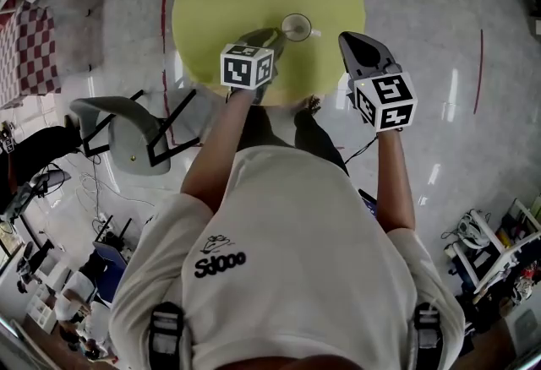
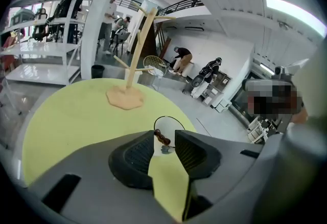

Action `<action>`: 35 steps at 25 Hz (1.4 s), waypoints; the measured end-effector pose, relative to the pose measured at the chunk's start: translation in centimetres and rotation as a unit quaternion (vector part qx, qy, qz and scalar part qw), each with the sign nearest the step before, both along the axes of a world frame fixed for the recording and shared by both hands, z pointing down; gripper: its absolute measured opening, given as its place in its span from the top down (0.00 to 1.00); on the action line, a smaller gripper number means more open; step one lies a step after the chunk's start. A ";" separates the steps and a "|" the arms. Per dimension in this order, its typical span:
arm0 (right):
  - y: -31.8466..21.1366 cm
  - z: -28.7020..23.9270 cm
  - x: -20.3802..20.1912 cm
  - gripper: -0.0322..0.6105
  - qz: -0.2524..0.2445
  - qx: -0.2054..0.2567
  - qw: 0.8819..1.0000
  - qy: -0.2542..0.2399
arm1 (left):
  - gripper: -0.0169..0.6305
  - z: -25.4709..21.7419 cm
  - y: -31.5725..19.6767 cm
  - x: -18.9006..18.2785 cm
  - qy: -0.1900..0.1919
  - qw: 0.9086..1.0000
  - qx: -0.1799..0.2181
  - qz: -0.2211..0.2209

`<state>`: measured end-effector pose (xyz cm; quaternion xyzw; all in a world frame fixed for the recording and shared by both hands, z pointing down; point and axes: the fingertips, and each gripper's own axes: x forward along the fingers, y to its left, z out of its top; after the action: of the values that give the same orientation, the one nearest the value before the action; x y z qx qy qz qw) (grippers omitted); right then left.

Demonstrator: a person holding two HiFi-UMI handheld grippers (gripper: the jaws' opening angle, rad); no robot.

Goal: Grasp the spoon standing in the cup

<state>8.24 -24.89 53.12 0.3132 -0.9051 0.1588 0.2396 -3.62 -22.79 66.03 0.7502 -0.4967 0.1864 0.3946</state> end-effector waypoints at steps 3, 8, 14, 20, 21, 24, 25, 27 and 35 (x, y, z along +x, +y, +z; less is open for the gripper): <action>0.5 0.2 0.3 0.92 0.003 -0.004 1.000 0.002 | 0.76 0.8 -0.2 0.3 0.004 1.000 -0.007 -0.011; 1.0 0.7 1.0 0.92 0.008 -0.009 1.000 0.005 | 0.81 1.6 -0.6 0.8 -0.004 1.000 -0.013 -0.012; 0.9 0.4 1.5 0.92 0.019 -0.007 1.000 0.003 | 0.88 1.5 -0.5 1.2 -0.007 1.000 -0.017 0.001; 0.5 -1.2 1.3 0.93 0.034 0.012 0.999 -0.003 | 0.88 -0.6 -0.8 0.8 -0.006 1.000 0.008 0.021; 0.4 -1.5 1.2 0.92 0.036 0.016 0.999 -0.004 | 0.88 -1.3 -1.0 0.7 -0.004 1.000 0.016 0.025; 0.0 -2.9 0.8 0.92 0.043 0.033 0.998 -0.009 | 0.88 -3.7 -1.3 0.3 0.003 0.998 0.048 0.051; -0.1 -3.4 0.7 0.93 0.046 0.039 0.998 -0.010 | 0.88 -4.6 -1.5 0.2 0.003 0.996 0.061 0.061; -0.5 -4.6 0.6 0.92 0.052 0.053 0.997 -0.012 | 0.88 -6.6 -1.8 -0.1 -0.005 0.993 0.093 0.078; -2.2 -9.7 0.1 0.92 0.073 0.115 0.990 -0.020 | 0.88 -15.7 -3.0 -1.7 -0.026 0.969 0.216 0.118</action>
<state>8.38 -27.10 43.44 0.4006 -0.8967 0.0768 0.1719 -5.29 -25.80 50.35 0.8659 -0.4433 0.1394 0.1852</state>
